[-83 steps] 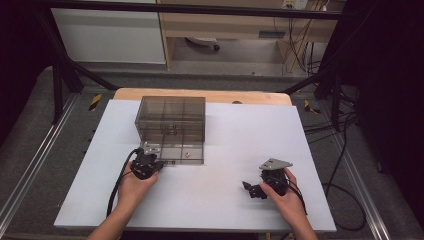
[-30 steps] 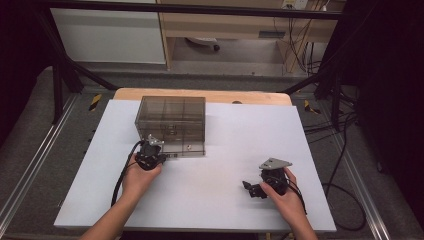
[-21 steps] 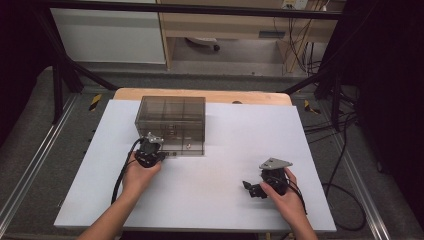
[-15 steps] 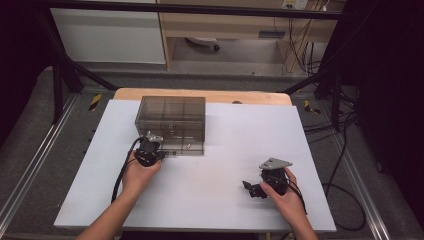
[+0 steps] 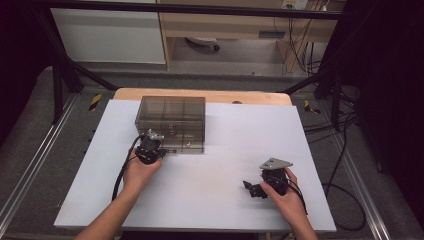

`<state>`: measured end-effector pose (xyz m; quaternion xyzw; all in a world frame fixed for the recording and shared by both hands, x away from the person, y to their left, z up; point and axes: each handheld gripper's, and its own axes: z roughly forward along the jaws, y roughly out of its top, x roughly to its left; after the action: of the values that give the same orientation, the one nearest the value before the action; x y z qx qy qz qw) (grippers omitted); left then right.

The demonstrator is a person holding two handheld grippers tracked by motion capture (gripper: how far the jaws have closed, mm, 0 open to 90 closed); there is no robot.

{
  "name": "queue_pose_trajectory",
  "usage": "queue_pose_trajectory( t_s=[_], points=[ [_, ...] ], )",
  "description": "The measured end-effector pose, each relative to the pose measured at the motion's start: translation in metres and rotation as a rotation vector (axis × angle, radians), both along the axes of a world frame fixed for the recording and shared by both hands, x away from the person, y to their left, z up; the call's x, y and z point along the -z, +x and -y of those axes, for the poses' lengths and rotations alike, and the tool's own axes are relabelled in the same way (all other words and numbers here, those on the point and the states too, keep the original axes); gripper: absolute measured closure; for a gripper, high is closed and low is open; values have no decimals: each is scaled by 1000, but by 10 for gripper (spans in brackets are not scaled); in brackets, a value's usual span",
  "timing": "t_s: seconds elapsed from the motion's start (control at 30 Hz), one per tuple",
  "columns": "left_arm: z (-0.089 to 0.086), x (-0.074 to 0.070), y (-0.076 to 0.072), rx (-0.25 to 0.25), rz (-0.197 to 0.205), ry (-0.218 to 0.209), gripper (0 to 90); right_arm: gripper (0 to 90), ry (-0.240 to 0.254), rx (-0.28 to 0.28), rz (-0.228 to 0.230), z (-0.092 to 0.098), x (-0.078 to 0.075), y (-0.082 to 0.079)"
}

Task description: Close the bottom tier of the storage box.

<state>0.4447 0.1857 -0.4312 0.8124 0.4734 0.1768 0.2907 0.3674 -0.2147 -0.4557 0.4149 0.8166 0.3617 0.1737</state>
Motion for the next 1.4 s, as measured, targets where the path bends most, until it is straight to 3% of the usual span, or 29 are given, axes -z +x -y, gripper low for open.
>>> queue_pose_trajectory(
  t_s=[1.4],
  points=[
    [-2,3,13,-14,-8,5,900,24,6,-17,0,-3,1,2]
  ],
)
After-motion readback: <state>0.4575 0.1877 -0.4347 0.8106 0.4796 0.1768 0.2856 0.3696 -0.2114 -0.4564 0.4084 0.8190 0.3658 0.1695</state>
